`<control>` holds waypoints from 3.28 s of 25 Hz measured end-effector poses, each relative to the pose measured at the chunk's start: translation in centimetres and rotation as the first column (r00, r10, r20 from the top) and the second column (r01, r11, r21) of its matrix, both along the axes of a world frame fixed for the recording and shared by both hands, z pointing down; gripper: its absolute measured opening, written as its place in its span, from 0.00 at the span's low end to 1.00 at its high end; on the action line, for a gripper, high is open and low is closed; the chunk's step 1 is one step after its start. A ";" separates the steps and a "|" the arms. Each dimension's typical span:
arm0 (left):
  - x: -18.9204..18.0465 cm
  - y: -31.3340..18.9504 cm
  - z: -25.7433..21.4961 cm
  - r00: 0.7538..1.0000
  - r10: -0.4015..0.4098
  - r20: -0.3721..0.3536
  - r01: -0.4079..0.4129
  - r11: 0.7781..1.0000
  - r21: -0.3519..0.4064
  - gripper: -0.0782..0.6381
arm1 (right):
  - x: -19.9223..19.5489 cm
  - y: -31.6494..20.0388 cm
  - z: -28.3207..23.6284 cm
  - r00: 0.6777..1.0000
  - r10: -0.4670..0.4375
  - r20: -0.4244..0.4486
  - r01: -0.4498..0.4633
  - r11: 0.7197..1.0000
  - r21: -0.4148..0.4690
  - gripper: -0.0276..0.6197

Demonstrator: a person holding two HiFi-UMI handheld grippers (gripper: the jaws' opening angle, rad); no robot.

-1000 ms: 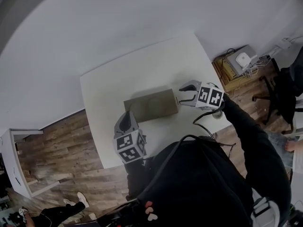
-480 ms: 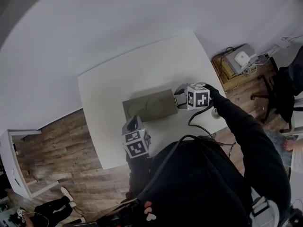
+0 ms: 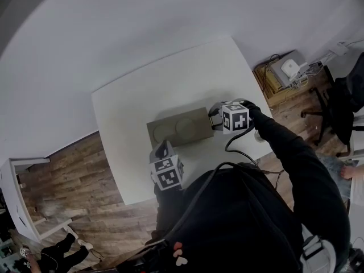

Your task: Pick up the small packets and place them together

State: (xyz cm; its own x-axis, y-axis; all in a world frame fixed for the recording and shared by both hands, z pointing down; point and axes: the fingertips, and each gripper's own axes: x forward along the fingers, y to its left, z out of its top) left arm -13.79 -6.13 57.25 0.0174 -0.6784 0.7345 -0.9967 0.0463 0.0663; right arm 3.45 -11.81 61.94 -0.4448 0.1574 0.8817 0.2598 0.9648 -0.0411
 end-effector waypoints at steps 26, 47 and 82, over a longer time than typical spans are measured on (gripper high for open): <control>0.3 0.2 0.2 1.000 -0.003 -0.006 0.003 1.000 -0.013 0.11 | 2.3 -0.5 0.2 1.000 0.028 -0.002 -0.028 1.000 0.008 0.30; 0.2 0.0 0.0 1.000 0.005 0.002 -0.005 1.000 0.002 0.11 | 7.1 -1.6 0.2 0.996 0.078 -0.050 -0.076 0.997 0.030 0.30; -0.2 -0.1 0.0 1.000 0.002 0.014 -0.002 1.000 -0.004 0.11 | 16.8 -4.0 0.7 0.960 0.223 -0.171 -0.212 0.974 0.081 0.30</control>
State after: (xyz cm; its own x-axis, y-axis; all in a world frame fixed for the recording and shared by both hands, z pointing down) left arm -14.00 -6.21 57.26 0.0085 -0.6755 0.7373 -0.9976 0.0445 0.0522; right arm 20.22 -15.78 62.67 -0.2976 0.0178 0.9545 0.0374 0.9993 -0.0070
